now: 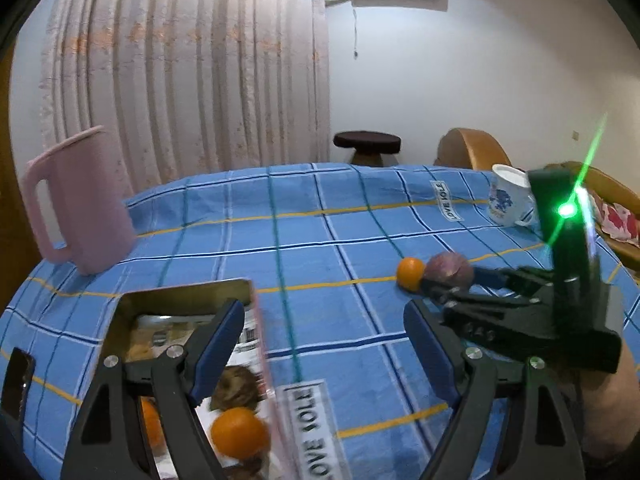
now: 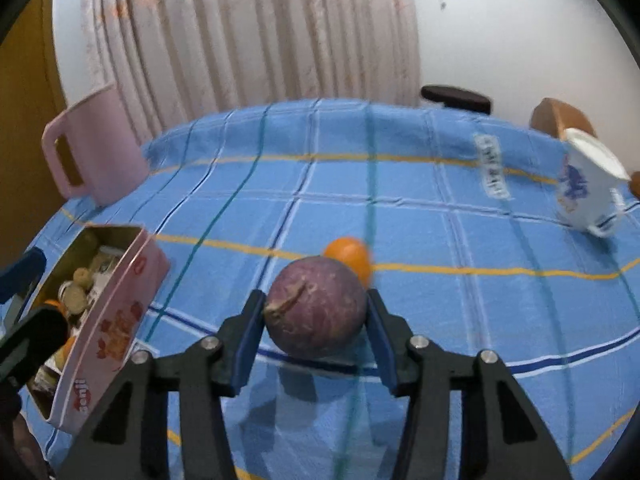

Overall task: Organize fruits
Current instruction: 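Grasp the small orange with the left tool while the right grasps the passion fruit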

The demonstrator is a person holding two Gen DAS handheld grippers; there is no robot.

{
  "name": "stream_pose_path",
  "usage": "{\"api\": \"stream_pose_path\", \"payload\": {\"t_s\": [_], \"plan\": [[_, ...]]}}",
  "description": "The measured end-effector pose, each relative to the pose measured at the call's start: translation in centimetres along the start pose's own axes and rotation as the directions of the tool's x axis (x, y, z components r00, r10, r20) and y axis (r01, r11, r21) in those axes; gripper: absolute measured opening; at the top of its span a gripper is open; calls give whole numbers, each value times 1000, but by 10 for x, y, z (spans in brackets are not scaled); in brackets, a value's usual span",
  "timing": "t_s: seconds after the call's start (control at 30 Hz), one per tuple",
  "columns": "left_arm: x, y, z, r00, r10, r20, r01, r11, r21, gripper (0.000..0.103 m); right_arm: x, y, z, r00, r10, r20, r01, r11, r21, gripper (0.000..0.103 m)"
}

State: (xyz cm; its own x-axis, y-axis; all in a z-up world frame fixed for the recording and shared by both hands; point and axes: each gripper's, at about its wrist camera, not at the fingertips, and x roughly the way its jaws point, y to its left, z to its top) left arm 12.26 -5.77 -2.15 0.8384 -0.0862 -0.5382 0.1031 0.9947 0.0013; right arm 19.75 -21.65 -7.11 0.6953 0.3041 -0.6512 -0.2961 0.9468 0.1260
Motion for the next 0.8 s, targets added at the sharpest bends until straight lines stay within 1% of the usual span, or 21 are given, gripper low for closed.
{"api": "stream_pose_path", "payload": {"t_s": [0.1, 0.17, 0.27, 0.33, 0.37, 0.43, 0.5, 0.57, 0.67, 0.7, 0.73, 0.77, 0.8], "plan": [[19, -13, 8, 999, -15, -30, 16, 1000, 4, 83, -7, -28, 5, 996, -90, 24, 90, 996, 30, 52], [34, -22, 12, 997, -47, -66, 47, 999, -2, 83, -7, -47, 7, 993, -119, 25, 117, 991, 65, 52], [56, -36, 17, 993, -72, -96, 72, 997, -6, 83, -7, -71, 9, 989, -145, 17, 143, 984, 106, 52], [73, -44, 20, 988, -83, -130, 82, 997, -11, 83, -4, -81, 9, 987, -158, 2, 157, 981, 116, 52], [79, -46, 21, 986, -91, -139, 89, 996, -18, 83, -2, -85, 9, 987, -162, -3, 161, 980, 121, 52], [91, -53, 24, 982, -104, -157, 101, 994, -28, 83, -2, -95, 8, 989, -146, -10, 146, 978, 149, 52], [102, -59, 27, 977, -118, -175, 114, 993, -31, 83, -4, -99, 8, 989, -151, 0, 149, 976, 156, 52], [112, -65, 29, 973, -132, -191, 128, 991, -30, 83, -7, -103, 7, 990, -139, 7, 136, 976, 172, 52], [128, -69, 30, 969, -127, -214, 123, 992, -31, 82, -8, -110, 5, 993, -115, 11, 110, 970, 218, 52], [133, -70, 30, 965, -133, -224, 129, 991, -30, 73, -8, -111, 5, 994, -112, 11, 106, 969, 222, 52], [139, -71, 29, 960, -141, -242, 137, 990, -36, 66, -8, -111, 4, 994, -108, 13, 103, 970, 221, 52], [144, -71, 28, 955, -148, -257, 142, 989, -43, 56, -9, -110, 5, 994, -108, 14, 102, 971, 217, 52], [148, -71, 27, 951, -158, -267, 150, 987, -51, 53, -9, -109, 4, 994, -111, 13, 105, 971, 215, 52]]}}
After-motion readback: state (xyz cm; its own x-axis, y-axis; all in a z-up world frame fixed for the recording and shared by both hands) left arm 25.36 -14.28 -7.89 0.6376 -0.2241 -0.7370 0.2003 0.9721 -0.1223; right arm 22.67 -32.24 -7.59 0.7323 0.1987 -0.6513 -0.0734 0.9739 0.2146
